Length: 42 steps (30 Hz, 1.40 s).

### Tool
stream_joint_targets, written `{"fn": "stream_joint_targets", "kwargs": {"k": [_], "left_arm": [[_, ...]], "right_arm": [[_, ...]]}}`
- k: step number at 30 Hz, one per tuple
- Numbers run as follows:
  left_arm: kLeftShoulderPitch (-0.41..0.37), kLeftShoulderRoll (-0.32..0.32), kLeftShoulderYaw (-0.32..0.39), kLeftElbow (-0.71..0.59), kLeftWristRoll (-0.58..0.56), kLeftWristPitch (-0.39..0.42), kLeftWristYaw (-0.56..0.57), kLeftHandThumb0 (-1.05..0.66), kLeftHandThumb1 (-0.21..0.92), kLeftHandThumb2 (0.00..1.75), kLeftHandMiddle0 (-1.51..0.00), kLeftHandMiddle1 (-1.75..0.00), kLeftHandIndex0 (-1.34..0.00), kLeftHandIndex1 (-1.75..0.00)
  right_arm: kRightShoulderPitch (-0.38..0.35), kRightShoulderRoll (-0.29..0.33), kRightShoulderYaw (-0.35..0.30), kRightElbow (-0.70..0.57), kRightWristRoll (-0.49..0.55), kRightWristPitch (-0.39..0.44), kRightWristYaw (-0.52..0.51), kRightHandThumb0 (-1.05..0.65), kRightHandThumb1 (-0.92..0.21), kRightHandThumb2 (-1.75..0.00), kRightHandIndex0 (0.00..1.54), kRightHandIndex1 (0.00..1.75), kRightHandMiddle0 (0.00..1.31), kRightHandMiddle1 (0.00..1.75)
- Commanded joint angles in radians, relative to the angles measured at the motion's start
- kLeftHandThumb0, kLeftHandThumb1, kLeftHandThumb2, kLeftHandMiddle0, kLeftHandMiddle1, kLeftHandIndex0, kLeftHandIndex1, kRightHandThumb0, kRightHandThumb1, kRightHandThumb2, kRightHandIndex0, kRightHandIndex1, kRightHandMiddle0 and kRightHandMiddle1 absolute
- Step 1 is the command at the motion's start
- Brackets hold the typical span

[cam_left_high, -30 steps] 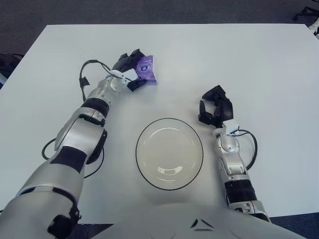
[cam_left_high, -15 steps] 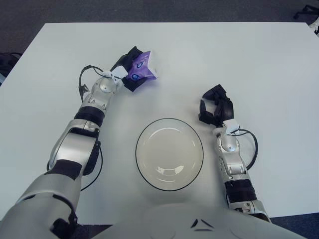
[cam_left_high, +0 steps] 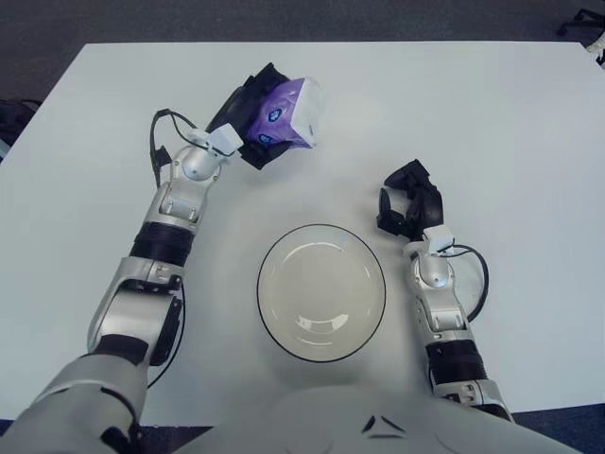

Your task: Put the tissue paper into the plate.

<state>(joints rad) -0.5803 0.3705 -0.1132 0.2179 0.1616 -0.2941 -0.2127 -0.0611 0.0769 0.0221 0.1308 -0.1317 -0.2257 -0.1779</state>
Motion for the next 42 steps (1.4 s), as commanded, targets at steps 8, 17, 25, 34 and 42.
{"fn": "stream_joint_targets", "kwargs": {"k": [8,17,25,34,42], "left_arm": [[0.135,0.013,0.004,-0.326,-0.063,0.094,-0.11,-0.55,0.12,1.56,-1.39,-1.75,-0.77,-1.75],[0.256,0.023,-0.057,-0.533,-0.065,0.116,-0.196,-0.56,0.11,1.57,-1.39,-1.75,-0.78,-1.75],[0.282,0.061,-0.104,-0.644,-0.138,0.211,-0.34,-0.55,0.13,1.55,-1.33,-1.75,-0.76,-1.75],[0.242,0.182,-0.14,-0.671,-0.181,0.135,-0.555,-0.55,0.12,1.56,-1.29,-1.75,-0.77,-1.75],[0.222,0.167,-0.207,-0.572,-0.081,-0.138,-0.569,-0.56,0.11,1.56,-1.29,-1.75,-0.78,-1.75]], "right_arm": [[0.094,0.002,-0.028,0.138,0.029,0.123,0.007,-0.41,-0.54,-1.04,0.66,1.58,0.43,1.75],[0.09,0.0,-0.03,0.144,0.024,0.121,0.011,-0.41,-0.54,-1.04,0.65,1.59,0.43,1.75],[0.089,0.003,-0.03,0.145,0.02,0.122,0.009,-0.41,-0.55,-1.03,0.65,1.59,0.43,1.75],[0.084,-0.005,-0.011,0.148,-0.017,0.102,-0.004,-0.42,-0.51,-1.09,0.72,1.59,0.46,1.75],[0.1,-0.005,0.002,0.08,-0.035,0.199,-0.004,-0.42,-0.5,-1.09,0.73,1.55,0.46,1.75]]}}
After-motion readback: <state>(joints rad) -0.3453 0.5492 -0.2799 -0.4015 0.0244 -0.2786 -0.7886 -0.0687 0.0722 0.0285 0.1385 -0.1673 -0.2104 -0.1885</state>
